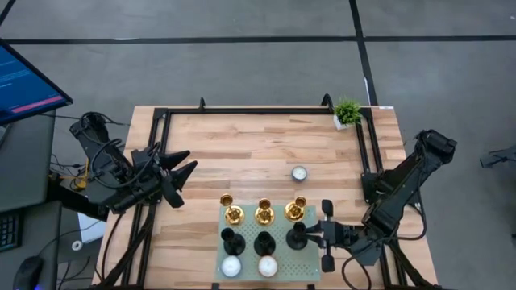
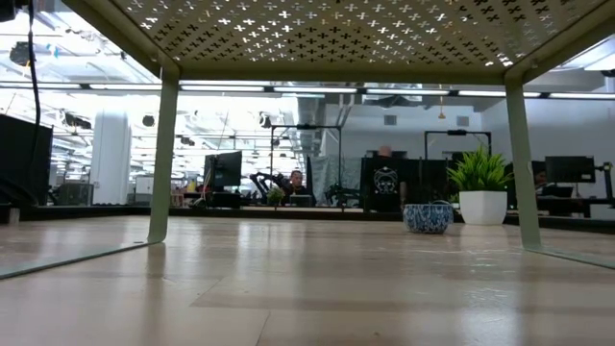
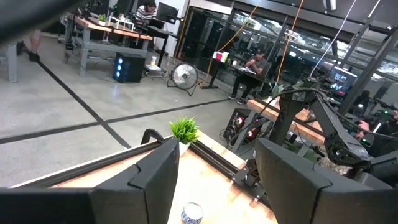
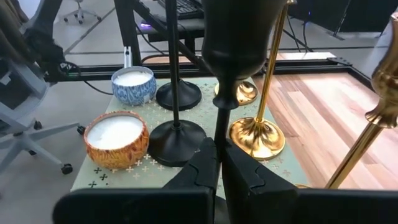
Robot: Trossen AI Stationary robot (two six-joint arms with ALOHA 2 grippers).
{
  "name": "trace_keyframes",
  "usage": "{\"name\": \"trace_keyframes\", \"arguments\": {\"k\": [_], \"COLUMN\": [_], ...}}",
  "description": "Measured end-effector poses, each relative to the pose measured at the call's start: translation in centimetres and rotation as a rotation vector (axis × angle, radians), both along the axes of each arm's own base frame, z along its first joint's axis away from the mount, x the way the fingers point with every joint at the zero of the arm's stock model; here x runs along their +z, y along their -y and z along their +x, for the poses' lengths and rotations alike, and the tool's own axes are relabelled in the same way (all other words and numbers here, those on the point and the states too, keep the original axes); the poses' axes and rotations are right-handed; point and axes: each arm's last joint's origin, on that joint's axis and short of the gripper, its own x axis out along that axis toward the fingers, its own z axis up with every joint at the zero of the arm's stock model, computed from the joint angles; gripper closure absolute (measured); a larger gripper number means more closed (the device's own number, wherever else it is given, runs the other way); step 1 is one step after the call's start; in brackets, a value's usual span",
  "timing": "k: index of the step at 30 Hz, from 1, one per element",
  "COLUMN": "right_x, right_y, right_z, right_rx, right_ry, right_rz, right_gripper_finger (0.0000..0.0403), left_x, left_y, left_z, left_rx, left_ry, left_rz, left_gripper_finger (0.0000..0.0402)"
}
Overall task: Pick & Place candle stick holders
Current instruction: Put the black candle holder on the shelf aligned with the other black candle holder
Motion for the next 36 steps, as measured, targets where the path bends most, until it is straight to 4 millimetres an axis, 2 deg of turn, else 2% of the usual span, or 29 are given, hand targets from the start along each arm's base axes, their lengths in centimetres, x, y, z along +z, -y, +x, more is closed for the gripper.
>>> {"name": "trace_keyframes", "arguments": {"k": [22, 31, 36], "right_x": [-0.27, -0.23, -0.23], "right_y": [0.49, 0.42, 0.43], "right_z": [0.72, 0.75, 0.76], "right_rx": [0.055, 0.065, 0.064], "right_ry": [-0.043, -0.041, -0.040], "right_rz": [0.017, 0.028, 0.028], "right_gripper_finger": [0.0380, 0.0389, 0.0372], "left_x": [0.00, 0.00, 0.00], "left_y": [0.00, 0.00, 0.00], "left_z": [0.00, 0.00, 0.00], "left_rx": [0.000, 0.000, 0.001], "left_ry": [0.000, -0.017, -0.017], "left_rz": [0.000, 0.024, 0.024], "left_gripper_finger": [0.0190, 0.0190, 0.0190]}}
